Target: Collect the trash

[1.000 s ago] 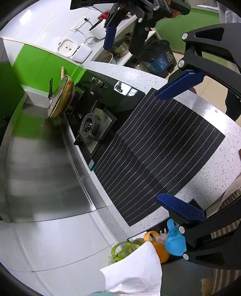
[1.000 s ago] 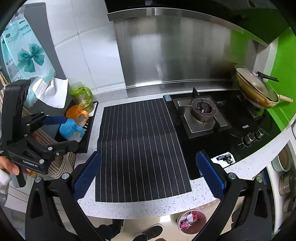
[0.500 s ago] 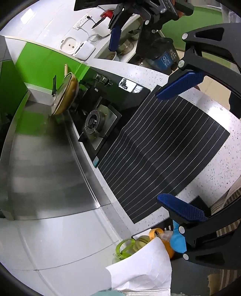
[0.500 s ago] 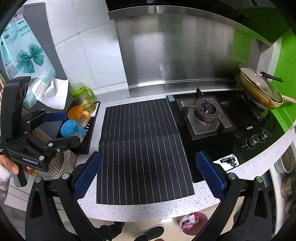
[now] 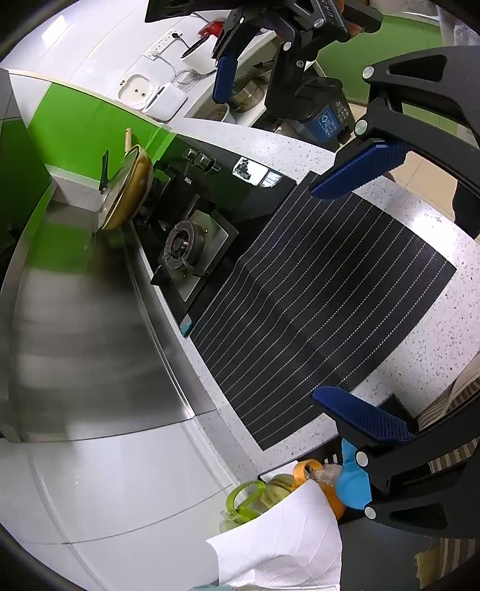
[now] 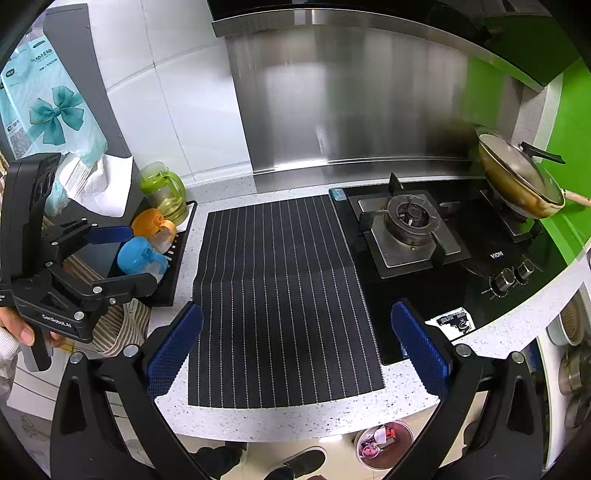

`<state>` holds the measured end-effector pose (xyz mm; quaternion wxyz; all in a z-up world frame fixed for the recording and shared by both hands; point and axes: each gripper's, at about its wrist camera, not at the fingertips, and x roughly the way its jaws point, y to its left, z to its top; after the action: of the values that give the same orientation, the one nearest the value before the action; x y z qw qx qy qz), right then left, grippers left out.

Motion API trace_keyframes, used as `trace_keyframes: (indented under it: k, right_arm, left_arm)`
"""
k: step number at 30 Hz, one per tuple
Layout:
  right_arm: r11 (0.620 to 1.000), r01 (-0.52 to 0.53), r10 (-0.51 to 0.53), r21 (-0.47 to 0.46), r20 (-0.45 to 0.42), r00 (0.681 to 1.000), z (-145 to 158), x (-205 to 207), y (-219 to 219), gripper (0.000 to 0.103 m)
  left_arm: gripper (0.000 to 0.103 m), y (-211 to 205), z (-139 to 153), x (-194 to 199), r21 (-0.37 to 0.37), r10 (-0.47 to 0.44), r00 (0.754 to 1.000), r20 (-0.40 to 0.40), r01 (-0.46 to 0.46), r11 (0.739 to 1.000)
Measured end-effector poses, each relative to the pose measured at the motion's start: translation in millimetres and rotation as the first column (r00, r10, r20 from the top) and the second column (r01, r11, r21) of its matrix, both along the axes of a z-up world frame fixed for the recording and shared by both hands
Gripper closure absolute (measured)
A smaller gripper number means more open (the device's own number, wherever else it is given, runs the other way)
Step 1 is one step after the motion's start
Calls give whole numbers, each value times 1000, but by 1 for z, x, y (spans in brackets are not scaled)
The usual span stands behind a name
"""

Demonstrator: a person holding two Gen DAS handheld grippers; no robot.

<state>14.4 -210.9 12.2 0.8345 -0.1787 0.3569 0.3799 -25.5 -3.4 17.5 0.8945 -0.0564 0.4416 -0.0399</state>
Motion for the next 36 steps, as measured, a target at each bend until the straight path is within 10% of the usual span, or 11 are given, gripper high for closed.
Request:
trace_keyframes:
  k: [36]
  right_arm:
    - [1000,2,-2,-5,-5,1000,-2,5,-3,3]
  left_arm:
    - [6,-2,-2,2,-1,-6,1000,-3,6,1000]
